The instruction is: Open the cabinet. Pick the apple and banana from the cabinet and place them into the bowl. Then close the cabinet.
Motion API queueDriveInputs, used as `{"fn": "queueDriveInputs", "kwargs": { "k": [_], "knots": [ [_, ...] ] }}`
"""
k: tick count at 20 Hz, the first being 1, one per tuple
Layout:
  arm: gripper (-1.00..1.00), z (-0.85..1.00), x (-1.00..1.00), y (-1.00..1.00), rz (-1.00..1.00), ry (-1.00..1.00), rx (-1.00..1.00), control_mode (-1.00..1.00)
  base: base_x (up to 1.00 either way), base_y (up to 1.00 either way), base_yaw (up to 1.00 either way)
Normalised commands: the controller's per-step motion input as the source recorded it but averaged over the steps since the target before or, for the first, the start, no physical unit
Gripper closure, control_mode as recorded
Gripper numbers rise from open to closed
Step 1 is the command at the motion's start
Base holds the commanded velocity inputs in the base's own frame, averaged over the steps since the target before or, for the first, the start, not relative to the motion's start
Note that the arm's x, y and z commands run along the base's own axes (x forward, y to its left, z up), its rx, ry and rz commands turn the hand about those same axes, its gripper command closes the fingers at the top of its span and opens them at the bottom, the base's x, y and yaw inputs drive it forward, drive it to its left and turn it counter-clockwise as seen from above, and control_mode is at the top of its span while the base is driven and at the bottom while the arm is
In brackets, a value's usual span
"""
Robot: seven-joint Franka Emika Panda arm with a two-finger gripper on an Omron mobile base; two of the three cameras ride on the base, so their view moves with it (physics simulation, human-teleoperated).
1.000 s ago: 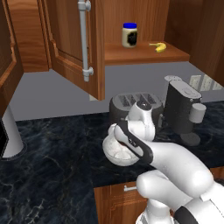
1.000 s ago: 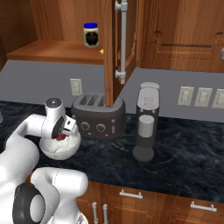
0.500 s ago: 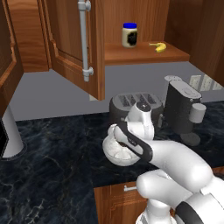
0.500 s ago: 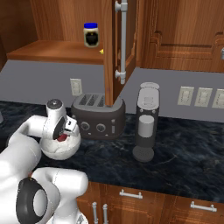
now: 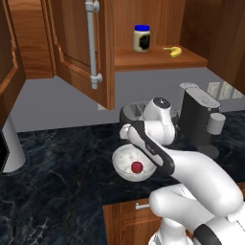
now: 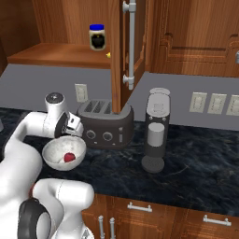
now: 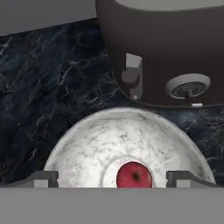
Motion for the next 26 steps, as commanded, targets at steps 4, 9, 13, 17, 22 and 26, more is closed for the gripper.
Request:
{"fn": "queueDriveInputs", "kwargs": {
  "k": [4,9,13,17,22,26],
  "knots": [
    [-1.0,0.91,-0.28,-0.28,-0.07,0.0,-0.05,-1.0,0.0,0.0,0.0],
    [-1.0,0.9,-0.28,-0.39,-0.09,-0.01,-0.06,-1.0,0.0,0.0,0.0],
    [-1.0,0.91,-0.23,-0.43,-0.09,-0.09,-0.05,-1.0,0.0,0.0,0.0],
    [-1.0,0.99,-0.06,-0.32,-0.06,-0.1,-0.08,-1.0,0.0,0.0,0.0],
    [-1.0,0.99,0.0,-0.3,-0.04,-0.1,-0.1,-1.0,0.0,0.0,0.0],
    [-1.0,0.98,0.0,-0.29,-0.05,-0.12,-0.11,-1.0,0.0,0.0,0.0]
  ]
}}
